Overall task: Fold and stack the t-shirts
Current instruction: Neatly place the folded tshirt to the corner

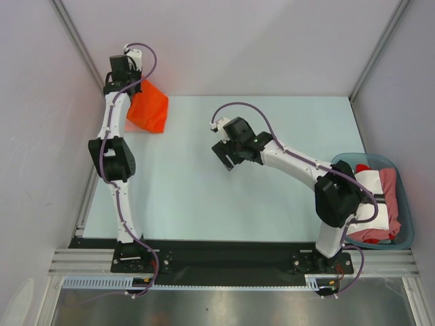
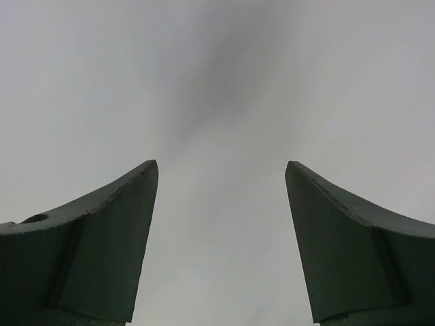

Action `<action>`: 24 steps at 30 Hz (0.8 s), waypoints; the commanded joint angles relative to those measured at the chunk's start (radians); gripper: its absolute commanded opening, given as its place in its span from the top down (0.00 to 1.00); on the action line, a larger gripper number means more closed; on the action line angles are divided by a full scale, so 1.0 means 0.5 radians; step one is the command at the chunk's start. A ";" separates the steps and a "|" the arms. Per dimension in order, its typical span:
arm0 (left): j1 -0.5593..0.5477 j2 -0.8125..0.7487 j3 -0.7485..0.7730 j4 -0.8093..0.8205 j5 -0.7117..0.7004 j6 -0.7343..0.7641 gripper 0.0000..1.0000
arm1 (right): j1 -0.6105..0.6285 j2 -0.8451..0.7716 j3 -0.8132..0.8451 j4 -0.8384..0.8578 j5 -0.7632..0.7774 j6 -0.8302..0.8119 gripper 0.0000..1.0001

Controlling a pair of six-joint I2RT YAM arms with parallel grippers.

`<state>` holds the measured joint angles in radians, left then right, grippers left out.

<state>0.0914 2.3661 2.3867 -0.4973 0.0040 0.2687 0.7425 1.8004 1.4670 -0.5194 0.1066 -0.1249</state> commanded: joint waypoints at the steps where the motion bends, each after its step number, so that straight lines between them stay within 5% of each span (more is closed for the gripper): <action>1: 0.041 -0.005 0.102 0.181 0.017 -0.022 1.00 | 0.009 0.050 0.122 -0.023 -0.014 -0.011 0.20; 18: 0.112 0.124 0.065 0.384 -0.075 -0.071 1.00 | 0.000 0.197 0.269 -0.066 -0.045 0.004 0.20; 20: 0.112 0.140 0.028 0.488 -0.231 -0.080 0.90 | 0.003 0.207 0.275 -0.081 -0.048 0.014 0.20; 22: 0.112 0.158 0.031 0.549 -0.388 -0.105 0.69 | 0.003 0.204 0.275 -0.096 -0.054 0.032 0.20; 24: 0.112 0.180 0.043 0.550 -0.529 -0.105 0.63 | 0.000 0.191 0.272 -0.115 -0.057 0.059 0.20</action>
<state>0.1398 2.4443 2.3863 -0.3180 -0.1169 0.2348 0.7422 1.9057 1.5604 -0.5648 0.0883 -0.1223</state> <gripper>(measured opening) 0.346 0.803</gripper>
